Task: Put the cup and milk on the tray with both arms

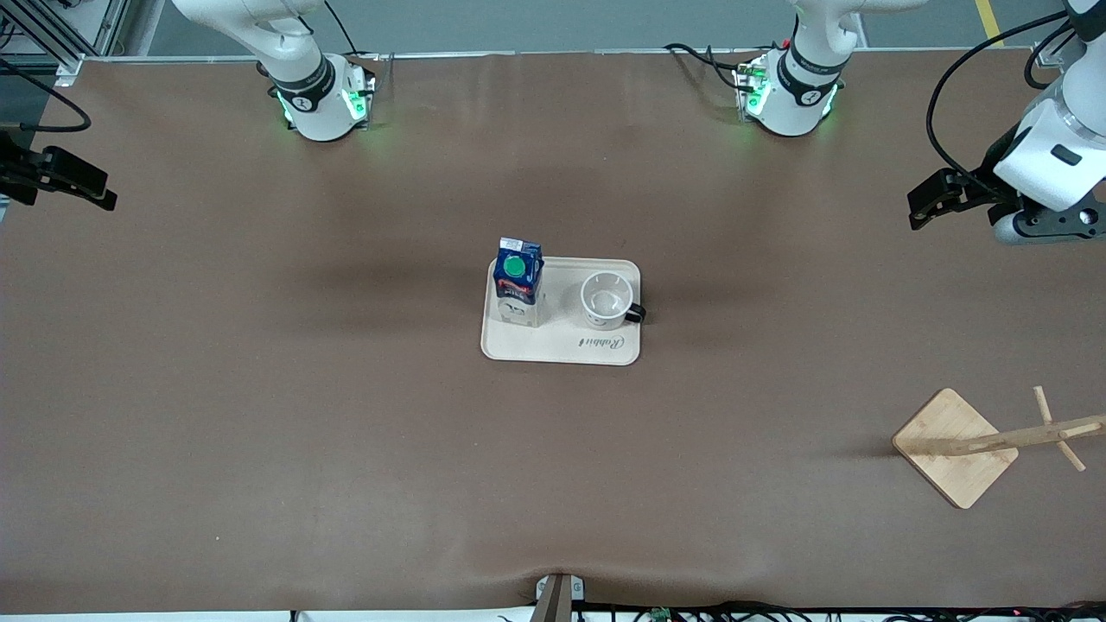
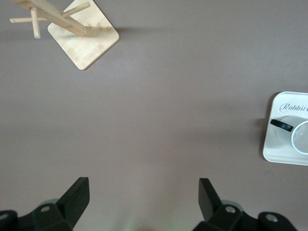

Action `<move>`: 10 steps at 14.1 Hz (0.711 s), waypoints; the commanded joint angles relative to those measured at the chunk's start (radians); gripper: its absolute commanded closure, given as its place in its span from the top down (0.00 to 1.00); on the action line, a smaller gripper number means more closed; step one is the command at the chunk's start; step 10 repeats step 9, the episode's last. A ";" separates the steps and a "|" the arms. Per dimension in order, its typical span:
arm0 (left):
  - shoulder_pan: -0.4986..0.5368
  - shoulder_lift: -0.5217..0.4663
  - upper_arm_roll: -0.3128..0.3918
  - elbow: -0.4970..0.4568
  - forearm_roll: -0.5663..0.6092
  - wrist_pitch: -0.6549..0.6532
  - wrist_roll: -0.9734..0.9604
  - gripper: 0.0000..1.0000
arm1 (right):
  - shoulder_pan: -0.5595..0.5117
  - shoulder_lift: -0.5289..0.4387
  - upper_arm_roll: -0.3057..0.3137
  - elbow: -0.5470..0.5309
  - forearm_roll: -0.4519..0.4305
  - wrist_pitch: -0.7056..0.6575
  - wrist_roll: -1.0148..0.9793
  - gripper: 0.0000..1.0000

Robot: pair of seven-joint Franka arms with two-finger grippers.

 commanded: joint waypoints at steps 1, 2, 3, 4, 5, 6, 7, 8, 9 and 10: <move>0.007 -0.017 -0.001 0.012 -0.006 -0.018 0.027 1.00 | -0.078 -0.012 0.095 -0.004 -0.007 0.004 -0.004 1.00; 0.007 -0.015 -0.003 0.019 -0.005 -0.018 0.024 1.00 | -0.123 -0.014 0.140 -0.004 -0.007 0.002 -0.004 1.00; 0.007 -0.013 -0.003 0.021 -0.005 -0.018 0.024 1.00 | -0.136 -0.012 0.148 -0.004 -0.007 0.003 -0.004 1.00; 0.007 -0.013 -0.003 0.024 -0.005 -0.018 0.024 1.00 | -0.139 -0.012 0.148 -0.004 -0.007 0.004 -0.004 1.00; 0.007 -0.013 -0.003 0.024 -0.006 -0.017 0.023 1.00 | -0.137 -0.012 0.148 -0.004 -0.007 0.004 -0.003 1.00; 0.007 -0.013 -0.003 0.027 -0.006 -0.018 0.023 1.00 | -0.133 -0.012 0.148 -0.004 -0.007 0.004 -0.003 1.00; 0.007 -0.013 -0.003 0.032 -0.005 -0.023 0.021 1.00 | -0.131 -0.012 0.148 -0.004 -0.007 0.004 -0.003 1.00; 0.005 -0.012 -0.003 0.044 -0.002 -0.038 0.021 1.00 | -0.133 -0.014 0.149 -0.004 -0.007 0.004 -0.003 1.00; 0.005 -0.003 -0.003 0.055 0.000 -0.053 0.020 1.00 | -0.134 -0.014 0.148 -0.004 -0.007 0.004 -0.003 1.00; 0.005 -0.003 -0.003 0.055 0.000 -0.053 0.020 1.00 | -0.134 -0.014 0.148 -0.004 -0.007 0.004 -0.003 1.00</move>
